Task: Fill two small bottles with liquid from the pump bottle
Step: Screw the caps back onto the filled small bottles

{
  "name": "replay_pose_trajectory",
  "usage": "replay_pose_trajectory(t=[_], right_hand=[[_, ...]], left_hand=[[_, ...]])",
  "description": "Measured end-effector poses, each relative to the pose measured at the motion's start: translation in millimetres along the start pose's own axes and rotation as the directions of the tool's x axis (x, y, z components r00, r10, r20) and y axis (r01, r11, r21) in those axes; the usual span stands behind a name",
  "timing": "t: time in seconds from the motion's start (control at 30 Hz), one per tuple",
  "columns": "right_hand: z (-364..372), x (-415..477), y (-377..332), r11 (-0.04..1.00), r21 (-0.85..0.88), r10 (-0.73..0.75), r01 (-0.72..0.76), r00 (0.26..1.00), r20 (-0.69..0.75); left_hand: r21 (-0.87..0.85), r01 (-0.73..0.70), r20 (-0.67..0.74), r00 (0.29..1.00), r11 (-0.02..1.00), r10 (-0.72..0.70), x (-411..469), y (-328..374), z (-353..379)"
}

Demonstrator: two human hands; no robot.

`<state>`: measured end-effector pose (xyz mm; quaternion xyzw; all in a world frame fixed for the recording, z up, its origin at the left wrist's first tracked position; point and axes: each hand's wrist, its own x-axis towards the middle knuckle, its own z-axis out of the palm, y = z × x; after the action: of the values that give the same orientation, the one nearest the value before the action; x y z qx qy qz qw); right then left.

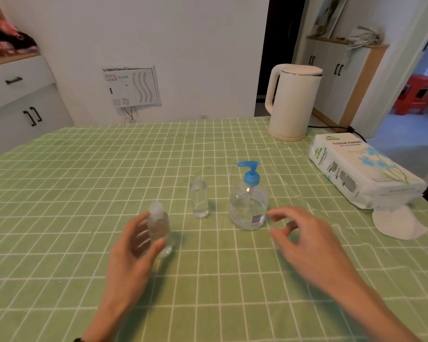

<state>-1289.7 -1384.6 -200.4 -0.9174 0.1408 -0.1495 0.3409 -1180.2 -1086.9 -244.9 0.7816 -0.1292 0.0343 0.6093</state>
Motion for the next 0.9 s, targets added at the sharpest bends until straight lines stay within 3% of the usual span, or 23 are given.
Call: replay_pose_trajectory(t=[0.07,0.17,0.37,0.47,0.53,0.67,0.9], right_hand=[[-11,8,21,0.973,-0.195,0.107,-0.127,0.988,-0.106],[-18,15,44,0.911,-0.344,0.194,-0.226,0.973,-0.123],[-8,17,59,0.914,-0.344,0.196,-0.215,0.977,-0.089],[-4,16,63,0.919,-0.339,0.181,-0.201,0.979,-0.090],[-2,17,65,0.921,-0.336,0.177,-0.198,0.980,-0.094],[0,19,66,0.923,-0.332,0.165,-0.194,0.980,-0.112],[3,18,67,0.925,-0.328,0.156,-0.193,0.978,-0.136]], left_hand=[[-0.001,0.017,-0.036,0.999,1.000,-0.017,8,-3,-7],[0.013,0.029,-0.054,0.998,1.000,-0.028,18,-6,-11],[0.017,0.093,-0.052,0.994,0.996,-0.092,13,-1,-7],[0.186,0.067,-0.247,0.969,0.980,-0.019,-5,2,2],[0.204,-0.011,-0.305,0.949,0.979,0.075,-20,9,14],[0.196,-0.137,-0.065,0.986,0.971,0.152,-28,21,44],[0.132,0.026,0.041,0.999,0.991,-0.032,23,25,86]])
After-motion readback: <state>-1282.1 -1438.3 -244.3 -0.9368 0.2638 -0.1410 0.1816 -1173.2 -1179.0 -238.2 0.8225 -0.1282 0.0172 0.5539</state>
